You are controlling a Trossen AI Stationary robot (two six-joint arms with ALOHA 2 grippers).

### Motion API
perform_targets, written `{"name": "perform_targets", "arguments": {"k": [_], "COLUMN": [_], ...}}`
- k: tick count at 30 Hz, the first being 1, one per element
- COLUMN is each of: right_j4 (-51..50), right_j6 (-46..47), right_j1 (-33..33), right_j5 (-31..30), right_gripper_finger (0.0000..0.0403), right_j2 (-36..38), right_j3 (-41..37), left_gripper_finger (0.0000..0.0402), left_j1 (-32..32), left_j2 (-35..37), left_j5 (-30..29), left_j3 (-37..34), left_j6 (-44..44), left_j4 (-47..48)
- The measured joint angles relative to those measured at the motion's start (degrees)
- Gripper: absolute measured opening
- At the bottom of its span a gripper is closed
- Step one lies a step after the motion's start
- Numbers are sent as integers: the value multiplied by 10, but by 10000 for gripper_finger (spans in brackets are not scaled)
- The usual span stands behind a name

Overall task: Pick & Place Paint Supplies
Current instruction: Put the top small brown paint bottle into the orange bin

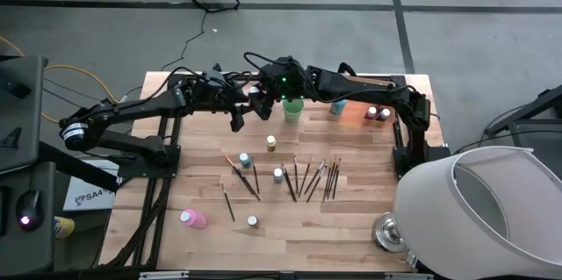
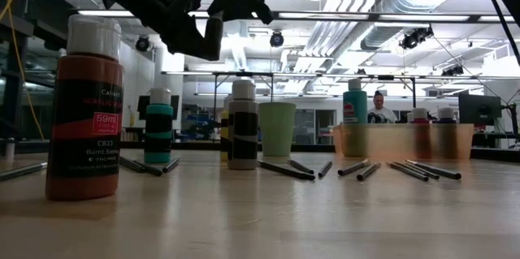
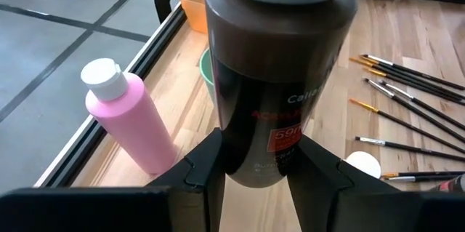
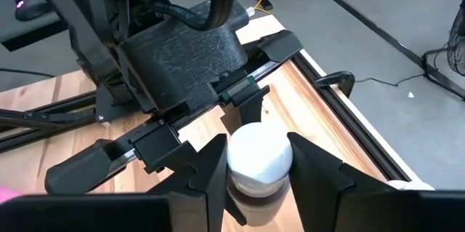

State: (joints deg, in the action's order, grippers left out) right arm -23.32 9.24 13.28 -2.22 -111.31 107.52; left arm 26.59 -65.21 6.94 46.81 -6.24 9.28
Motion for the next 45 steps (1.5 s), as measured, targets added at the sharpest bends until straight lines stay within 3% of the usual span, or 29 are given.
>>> {"name": "perform_targets", "arguments": {"k": [6, 11, 18, 23, 26, 33, 45], "right_j4": [-9, -49, -145, -244, -318, -462, -472], "right_j6": [28, 38, 86, 167, 217, 348, 464], "right_j1": [-1, -1, 8, 29, 42, 51, 9], "right_j5": [-13, -58, -231, -372, -424, -485, -501], "right_gripper_finger": [120, 114, 114, 114, 114, 114, 114], "right_j2": [4, 25, 81, 107, 116, 121, 137], "right_j3": [0, -1, 0, 0, 0, -8, -123], "left_gripper_finger": [124, 181, 249, 251, 247, 246, 246], "left_j1": [0, 0, 0, 0, 0, 0, 0], "left_j2": [0, 2, 10, 11, 11, 11, 11], "left_j5": [1, -22, -61, -67, -67, -67, -65], "left_j3": [0, 1, 0, 0, 0, 0, 0], "left_j6": [0, -23, -26, -24, -23, -19, -10], "left_j4": [1, 2, 20, 20, 23, 46, 46]}}
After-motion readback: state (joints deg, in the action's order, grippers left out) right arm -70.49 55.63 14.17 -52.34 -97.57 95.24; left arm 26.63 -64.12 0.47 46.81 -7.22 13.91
